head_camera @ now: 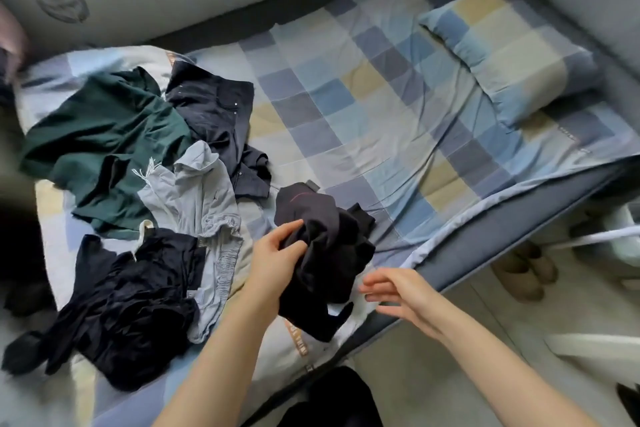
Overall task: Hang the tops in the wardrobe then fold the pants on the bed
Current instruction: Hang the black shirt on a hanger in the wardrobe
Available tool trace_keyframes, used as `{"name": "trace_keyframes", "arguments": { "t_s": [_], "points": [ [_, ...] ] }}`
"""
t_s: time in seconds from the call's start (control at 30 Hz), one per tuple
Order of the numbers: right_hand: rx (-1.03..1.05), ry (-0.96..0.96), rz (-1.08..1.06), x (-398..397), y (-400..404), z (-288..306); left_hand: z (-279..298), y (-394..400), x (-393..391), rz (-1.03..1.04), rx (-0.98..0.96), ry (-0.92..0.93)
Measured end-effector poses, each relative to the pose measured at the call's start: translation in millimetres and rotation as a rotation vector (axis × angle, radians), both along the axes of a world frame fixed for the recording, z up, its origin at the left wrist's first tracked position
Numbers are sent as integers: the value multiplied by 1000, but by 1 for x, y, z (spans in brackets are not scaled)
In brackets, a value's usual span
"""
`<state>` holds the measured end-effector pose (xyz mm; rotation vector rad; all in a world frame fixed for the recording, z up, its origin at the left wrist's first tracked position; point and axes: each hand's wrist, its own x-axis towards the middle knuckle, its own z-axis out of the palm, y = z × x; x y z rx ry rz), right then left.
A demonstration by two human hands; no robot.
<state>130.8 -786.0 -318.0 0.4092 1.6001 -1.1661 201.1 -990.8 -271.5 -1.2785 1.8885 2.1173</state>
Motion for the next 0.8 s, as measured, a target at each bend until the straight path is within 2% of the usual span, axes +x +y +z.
{"name": "trace_keyframes", "arguments": {
  "t_s": [0.1, 0.2, 0.27, 0.33, 0.4, 0.5, 0.53, 0.6, 0.63, 0.7, 0.73, 0.8],
  "points": [
    [-78, -82, -258, 28, 4, 30, 57, 28, 34, -351, -176, 72],
    [-154, -134, -407, 48, 3, 56, 96, 56, 74, -699, -355, 118],
    [-115, -51, -441, 62, 3, 73, 110, 69, 100, -879, -434, 177],
    [5, 161, -425, 77, 9, 86, 118, 74, 123, -963, -458, 207],
    [76, 400, -358, 90, 19, 97, 123, 73, 143, -990, -445, 181],
    [267, 812, -154, 105, 38, 128, 129, 68, 164, -914, -365, 168],
    [346, 929, -137, 112, 46, 143, 133, 69, 169, -877, -305, 179],
    [378, 1098, -197, 128, 59, 169, 141, 72, 176, -780, -131, 164],
    [310, 1105, -275, 135, 67, 183, 146, 76, 177, -731, -51, 127],
    [-19, 921, -517, 146, 81, 204, 148, 84, 175, -655, 80, 5],
    [-178, 825, -624, 153, 91, 216, 149, 90, 172, -650, 126, -41],
    [-404, 758, -766, 168, 113, 240, 150, 102, 160, -649, 149, -74]
  ]
}}
